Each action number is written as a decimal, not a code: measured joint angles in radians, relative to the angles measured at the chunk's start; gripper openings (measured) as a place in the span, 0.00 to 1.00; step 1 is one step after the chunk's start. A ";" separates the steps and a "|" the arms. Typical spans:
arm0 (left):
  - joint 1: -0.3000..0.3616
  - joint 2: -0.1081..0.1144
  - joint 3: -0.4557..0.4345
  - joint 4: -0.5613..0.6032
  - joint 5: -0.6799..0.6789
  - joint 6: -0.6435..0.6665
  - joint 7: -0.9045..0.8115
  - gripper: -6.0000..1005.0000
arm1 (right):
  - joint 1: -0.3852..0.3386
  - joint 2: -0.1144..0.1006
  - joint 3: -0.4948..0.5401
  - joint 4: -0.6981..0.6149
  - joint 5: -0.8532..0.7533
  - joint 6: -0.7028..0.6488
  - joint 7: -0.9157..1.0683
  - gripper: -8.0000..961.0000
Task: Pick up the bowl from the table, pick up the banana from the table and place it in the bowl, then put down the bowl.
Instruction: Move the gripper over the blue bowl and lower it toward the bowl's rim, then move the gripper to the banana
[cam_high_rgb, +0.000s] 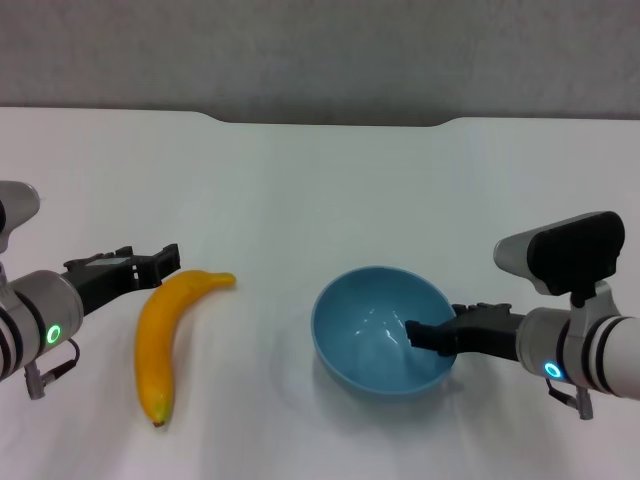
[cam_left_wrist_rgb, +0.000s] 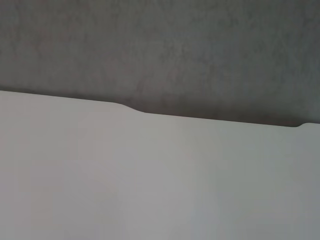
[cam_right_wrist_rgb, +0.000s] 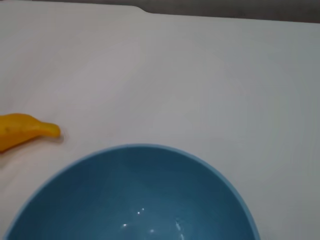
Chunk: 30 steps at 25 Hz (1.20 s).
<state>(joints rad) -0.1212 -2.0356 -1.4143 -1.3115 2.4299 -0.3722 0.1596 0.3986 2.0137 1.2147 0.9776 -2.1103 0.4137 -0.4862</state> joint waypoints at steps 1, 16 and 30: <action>0.000 0.000 0.000 0.000 0.000 0.000 0.000 0.64 | 0.001 0.000 -0.006 -0.002 0.002 -0.005 0.001 0.78; 0.007 0.000 0.002 -0.003 0.000 0.000 0.000 0.64 | -0.016 0.000 -0.049 -0.004 0.006 -0.082 -0.005 0.55; 0.011 0.000 0.000 0.003 0.000 0.001 0.000 0.65 | -0.092 -0.004 -0.049 0.061 -0.003 -0.140 -0.008 0.15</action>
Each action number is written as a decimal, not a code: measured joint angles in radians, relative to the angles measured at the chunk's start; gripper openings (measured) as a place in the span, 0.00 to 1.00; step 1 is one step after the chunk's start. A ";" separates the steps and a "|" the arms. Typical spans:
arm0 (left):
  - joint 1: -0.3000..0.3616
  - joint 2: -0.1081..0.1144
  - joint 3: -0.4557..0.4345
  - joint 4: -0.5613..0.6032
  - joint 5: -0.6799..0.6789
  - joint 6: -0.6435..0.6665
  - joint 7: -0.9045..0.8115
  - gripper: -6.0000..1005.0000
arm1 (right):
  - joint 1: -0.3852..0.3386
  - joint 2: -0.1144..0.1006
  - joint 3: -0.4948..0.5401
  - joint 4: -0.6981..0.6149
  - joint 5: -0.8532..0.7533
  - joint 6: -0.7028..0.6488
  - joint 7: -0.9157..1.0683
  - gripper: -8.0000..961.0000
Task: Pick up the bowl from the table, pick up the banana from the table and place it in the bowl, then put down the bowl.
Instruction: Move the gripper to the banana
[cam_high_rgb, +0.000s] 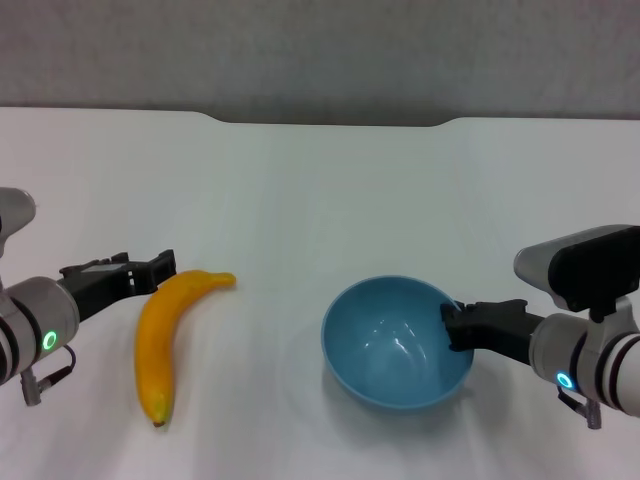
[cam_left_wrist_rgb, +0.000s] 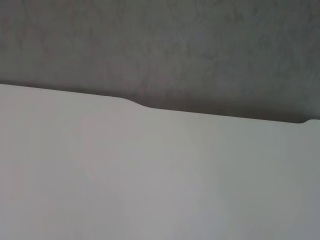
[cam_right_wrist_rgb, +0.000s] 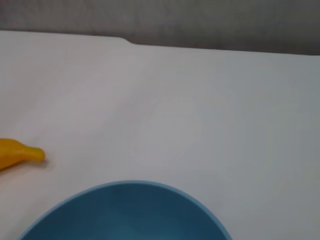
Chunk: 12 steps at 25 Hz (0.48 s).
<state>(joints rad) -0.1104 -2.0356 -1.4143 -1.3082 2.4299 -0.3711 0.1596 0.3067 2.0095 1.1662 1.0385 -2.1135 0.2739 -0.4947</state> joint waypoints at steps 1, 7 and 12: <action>0.000 0.000 0.000 0.000 0.000 0.000 0.000 0.65 | -0.003 0.000 0.000 0.000 0.000 -0.003 -0.001 0.12; -0.002 0.002 0.001 -0.001 0.000 -0.019 0.008 0.65 | -0.025 0.000 0.005 0.014 0.000 -0.025 -0.014 0.05; -0.009 0.001 -0.002 -0.040 0.000 -0.097 0.065 0.65 | -0.075 -0.002 0.044 0.074 0.000 -0.036 -0.061 0.05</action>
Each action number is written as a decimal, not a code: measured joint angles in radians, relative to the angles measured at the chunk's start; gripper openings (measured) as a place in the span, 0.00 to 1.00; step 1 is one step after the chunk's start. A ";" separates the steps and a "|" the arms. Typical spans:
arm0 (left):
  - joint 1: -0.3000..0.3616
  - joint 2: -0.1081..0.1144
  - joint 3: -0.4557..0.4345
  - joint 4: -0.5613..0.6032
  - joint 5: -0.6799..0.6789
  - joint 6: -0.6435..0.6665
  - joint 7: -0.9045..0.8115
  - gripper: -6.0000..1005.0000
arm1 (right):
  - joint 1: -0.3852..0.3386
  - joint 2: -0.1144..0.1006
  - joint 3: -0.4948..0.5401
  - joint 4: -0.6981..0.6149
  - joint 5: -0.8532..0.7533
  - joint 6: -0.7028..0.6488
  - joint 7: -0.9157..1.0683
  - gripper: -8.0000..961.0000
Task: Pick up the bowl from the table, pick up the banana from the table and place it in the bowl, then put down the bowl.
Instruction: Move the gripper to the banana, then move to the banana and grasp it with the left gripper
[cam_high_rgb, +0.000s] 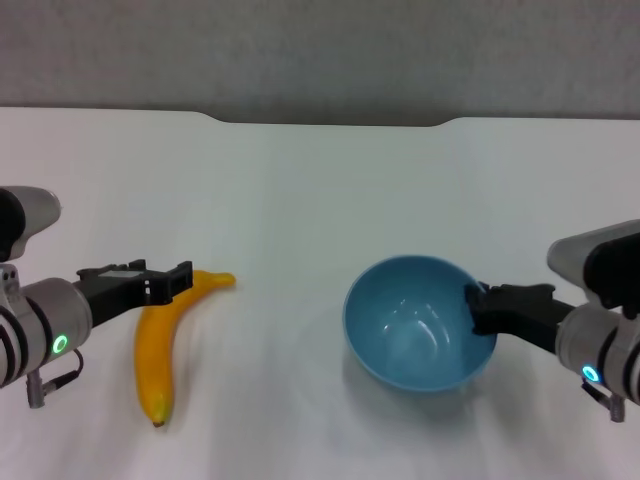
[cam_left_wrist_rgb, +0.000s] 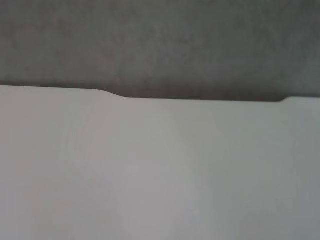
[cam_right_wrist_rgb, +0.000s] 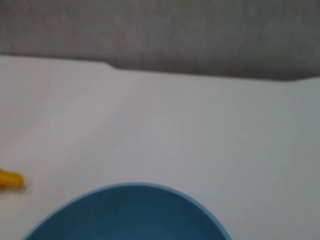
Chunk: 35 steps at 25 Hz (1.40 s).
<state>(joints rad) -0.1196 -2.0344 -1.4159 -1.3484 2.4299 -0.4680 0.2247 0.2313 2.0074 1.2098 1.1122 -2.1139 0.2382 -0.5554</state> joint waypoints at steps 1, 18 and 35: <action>-0.002 -0.001 -0.002 -0.001 0.000 -0.010 0.001 0.65 | -0.010 0.000 0.004 0.015 0.000 -0.003 -0.010 0.05; -0.040 -0.007 -0.051 0.107 0.022 -0.035 -0.079 0.80 | -0.115 0.001 0.009 0.161 -0.001 -0.068 -0.110 0.05; -0.044 -0.009 0.091 0.177 0.061 0.153 -0.082 0.90 | -0.119 0.001 0.001 0.163 -0.001 -0.073 -0.110 0.05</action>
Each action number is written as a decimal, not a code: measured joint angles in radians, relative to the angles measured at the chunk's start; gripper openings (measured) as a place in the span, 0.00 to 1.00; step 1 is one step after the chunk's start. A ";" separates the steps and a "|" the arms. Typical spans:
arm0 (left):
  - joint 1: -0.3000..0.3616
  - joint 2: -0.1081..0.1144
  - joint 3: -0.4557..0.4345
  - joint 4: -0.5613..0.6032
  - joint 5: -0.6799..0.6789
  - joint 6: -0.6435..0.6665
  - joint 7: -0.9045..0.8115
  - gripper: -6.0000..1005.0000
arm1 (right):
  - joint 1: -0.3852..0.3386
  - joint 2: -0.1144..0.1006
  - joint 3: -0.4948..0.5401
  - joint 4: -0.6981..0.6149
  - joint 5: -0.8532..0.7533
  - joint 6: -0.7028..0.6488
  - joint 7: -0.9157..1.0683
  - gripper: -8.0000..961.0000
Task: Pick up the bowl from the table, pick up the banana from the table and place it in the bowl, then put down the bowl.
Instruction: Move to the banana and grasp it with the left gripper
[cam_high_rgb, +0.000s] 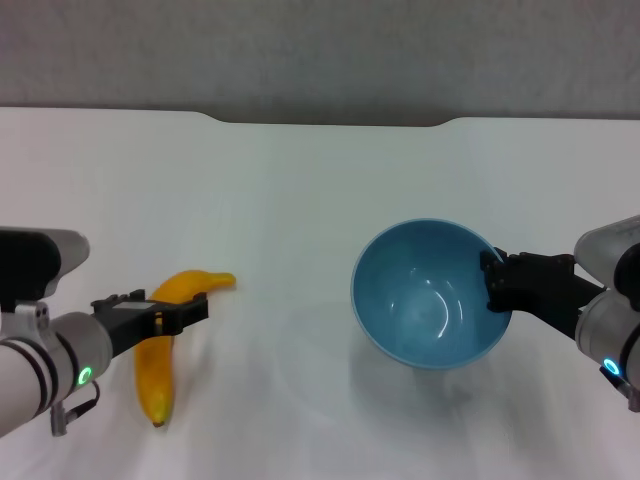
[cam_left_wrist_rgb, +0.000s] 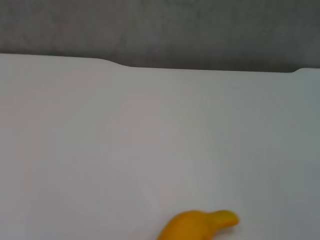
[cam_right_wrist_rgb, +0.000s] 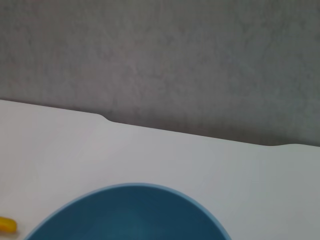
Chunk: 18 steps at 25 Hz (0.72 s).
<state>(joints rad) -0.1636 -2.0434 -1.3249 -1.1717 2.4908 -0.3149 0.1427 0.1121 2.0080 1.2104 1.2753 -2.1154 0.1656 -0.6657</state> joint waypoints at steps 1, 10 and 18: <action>-0.001 0.000 0.001 0.012 0.007 0.012 0.001 0.90 | 0.000 0.000 -0.001 0.000 0.000 -0.001 0.000 0.05; -0.040 -0.002 0.014 0.132 0.006 0.095 -0.006 0.90 | 0.000 0.000 -0.005 0.001 0.000 -0.009 0.000 0.05; -0.069 -0.003 0.041 0.179 0.000 0.089 -0.034 0.90 | 0.000 0.000 -0.005 0.001 0.000 -0.009 0.000 0.05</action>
<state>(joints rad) -0.2324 -2.0459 -1.2840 -0.9924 2.4910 -0.2255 0.1084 0.1119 2.0079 1.2055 1.2763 -2.1153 0.1564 -0.6658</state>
